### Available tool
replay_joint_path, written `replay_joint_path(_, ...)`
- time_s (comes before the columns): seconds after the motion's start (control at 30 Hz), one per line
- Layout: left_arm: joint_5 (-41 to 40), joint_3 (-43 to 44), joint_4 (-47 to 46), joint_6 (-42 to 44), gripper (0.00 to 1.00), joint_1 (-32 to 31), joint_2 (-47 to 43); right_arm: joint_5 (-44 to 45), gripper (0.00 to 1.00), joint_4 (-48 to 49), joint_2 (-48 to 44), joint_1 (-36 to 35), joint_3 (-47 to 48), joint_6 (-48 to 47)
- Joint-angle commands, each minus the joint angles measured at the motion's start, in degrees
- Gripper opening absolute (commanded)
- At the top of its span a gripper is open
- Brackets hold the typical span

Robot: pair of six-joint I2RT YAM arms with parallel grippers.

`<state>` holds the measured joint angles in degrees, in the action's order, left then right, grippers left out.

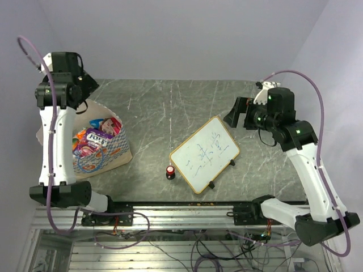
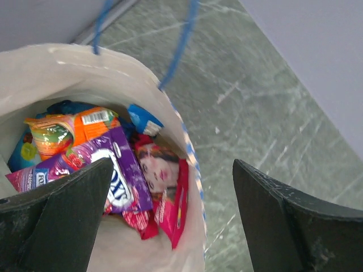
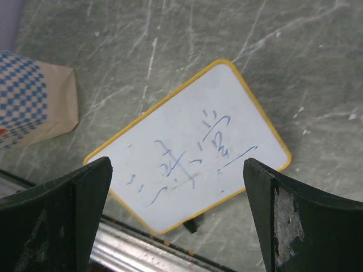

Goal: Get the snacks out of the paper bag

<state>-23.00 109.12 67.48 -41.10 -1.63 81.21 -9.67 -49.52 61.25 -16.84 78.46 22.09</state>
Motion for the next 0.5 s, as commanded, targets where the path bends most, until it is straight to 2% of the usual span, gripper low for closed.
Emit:
replay_joint_path(0.0,6.5,-1.4,-7.1,-2.8,0.98,5.8,0.0,3.5,1.00,5.8,3.3,0.5,1.1,-6.9)
replay_joint_path(0.13,4.8,-4.3,-12.3,-3.3,0.98,7.8,0.2,1.9,1.00,9.4,5.8,-0.2,0.0,-7.0)
replay_joint_path(0.3,5.7,-7.1,-23.4,0.4,0.98,8.8,1.4,1.5,1.00,11.2,7.2,-1.8,0.8,-8.7)
replay_joint_path(0.33,5.3,-6.5,-24.2,1.3,0.99,8.8,2.4,2.3,1.00,11.0,7.1,-1.9,1.0,-9.2)
replay_joint_path(0.37,4.4,-5.6,-24.0,2.0,0.96,8.7,3.6,3.2,1.00,10.7,6.9,-2.0,1.1,-9.5)
replay_joint_path(0.47,2.2,-2.3,-22.6,4.5,0.94,9.3,7.5,4.7,1.00,10.5,5.3,-2.0,0.1,-10.2)
